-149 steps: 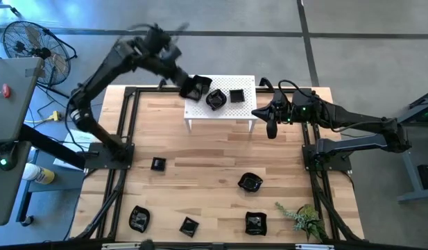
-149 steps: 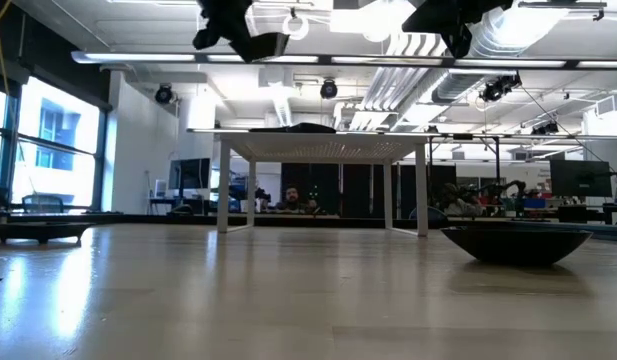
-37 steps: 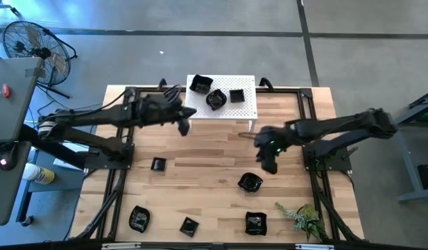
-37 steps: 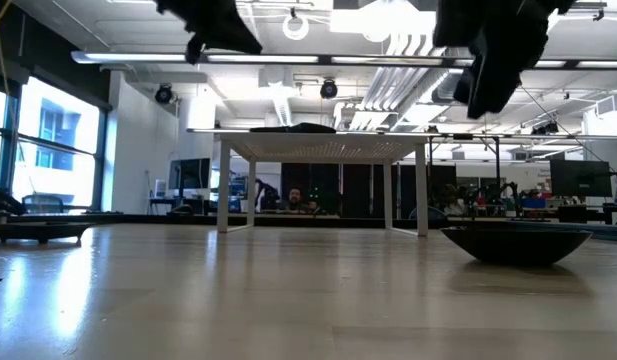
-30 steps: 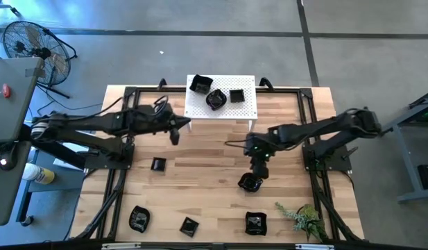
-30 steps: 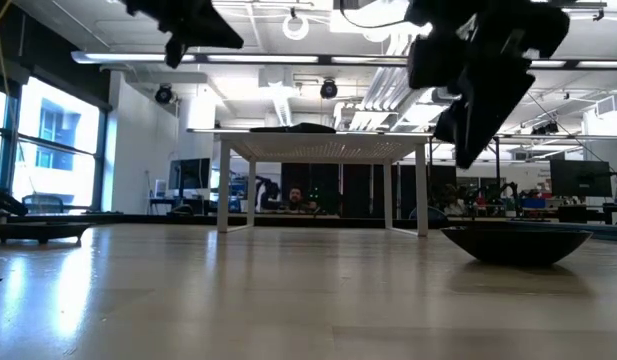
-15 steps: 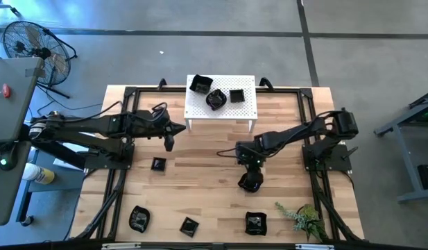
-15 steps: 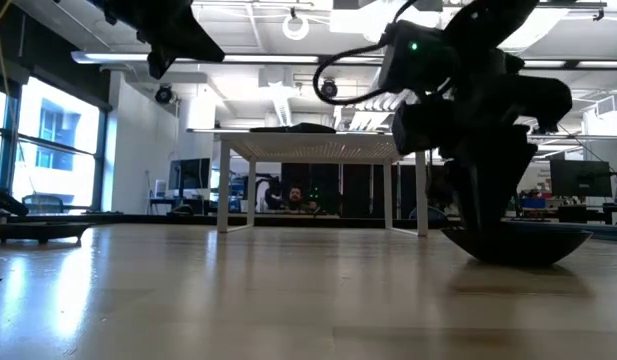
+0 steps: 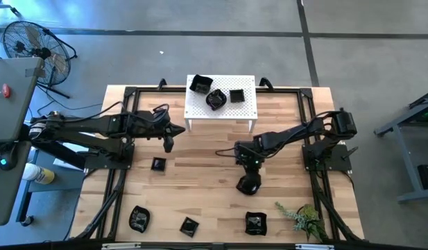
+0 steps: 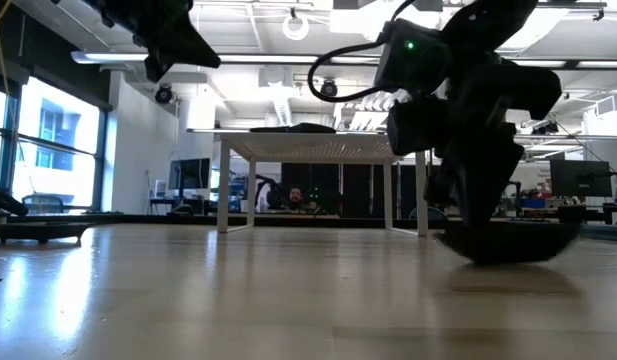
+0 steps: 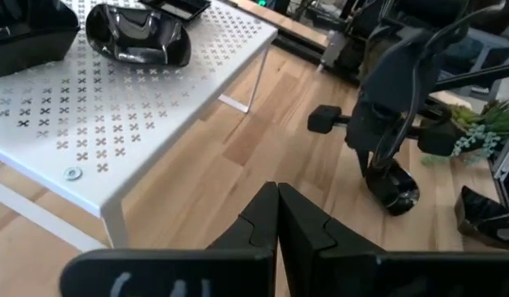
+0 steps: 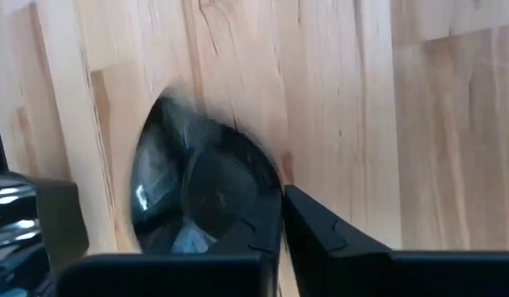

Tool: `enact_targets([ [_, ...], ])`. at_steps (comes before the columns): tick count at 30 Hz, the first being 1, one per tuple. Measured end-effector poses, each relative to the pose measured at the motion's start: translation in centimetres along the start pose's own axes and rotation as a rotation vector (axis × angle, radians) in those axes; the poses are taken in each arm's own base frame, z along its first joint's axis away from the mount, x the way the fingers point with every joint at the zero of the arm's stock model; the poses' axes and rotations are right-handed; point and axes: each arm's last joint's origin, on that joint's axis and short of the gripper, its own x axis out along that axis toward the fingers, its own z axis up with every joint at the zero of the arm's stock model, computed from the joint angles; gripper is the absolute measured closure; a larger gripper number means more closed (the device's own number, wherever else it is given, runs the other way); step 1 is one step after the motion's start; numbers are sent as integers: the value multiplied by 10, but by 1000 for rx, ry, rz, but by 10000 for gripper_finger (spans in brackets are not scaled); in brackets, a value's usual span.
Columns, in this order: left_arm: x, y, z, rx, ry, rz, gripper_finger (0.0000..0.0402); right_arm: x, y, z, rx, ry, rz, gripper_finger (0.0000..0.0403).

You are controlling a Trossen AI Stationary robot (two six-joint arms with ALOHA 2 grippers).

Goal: Pick & Place Mini shaped plates
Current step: Stack the black leaf shaped plate on top of the black leaf shaped plate on the shelf

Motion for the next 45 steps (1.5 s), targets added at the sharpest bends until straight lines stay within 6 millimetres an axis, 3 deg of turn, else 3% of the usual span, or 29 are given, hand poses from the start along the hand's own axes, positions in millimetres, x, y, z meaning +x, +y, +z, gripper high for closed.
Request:
enact_targets([
  [6, -3, 1, 1, -1, -8, 3, 401, -3, 2, 2, 40, -19, 31, 397],
  [12, -14, 5, 2, -14, -80, 55, 401, -30, 15, 7, 140, -159, 66, 398],
  [17, -25, 15, -12, -48, -118, 84, 401, -73, 32, 13, 341, -425, 111, 401],
  [22, -32, 23, -26, -77, -139, 107, 401, -128, 41, 18, 648, -864, 190, 395],
  [27, -41, 29, -32, -89, -186, 130, 401, -174, 34, 26, 879, -1218, 145, 400],
  [33, -43, 30, -33, -80, -201, 132, 401, -214, 6, 52, 1098, -1317, -1, 401],
  [39, -43, 31, -33, -70, -211, 163, 401, -223, -26, 79, 1256, -1324, -33, 402],
  [45, -44, 32, -31, -77, -235, 191, 401, -197, -42, 110, 1370, -1209, -49, 402],
])
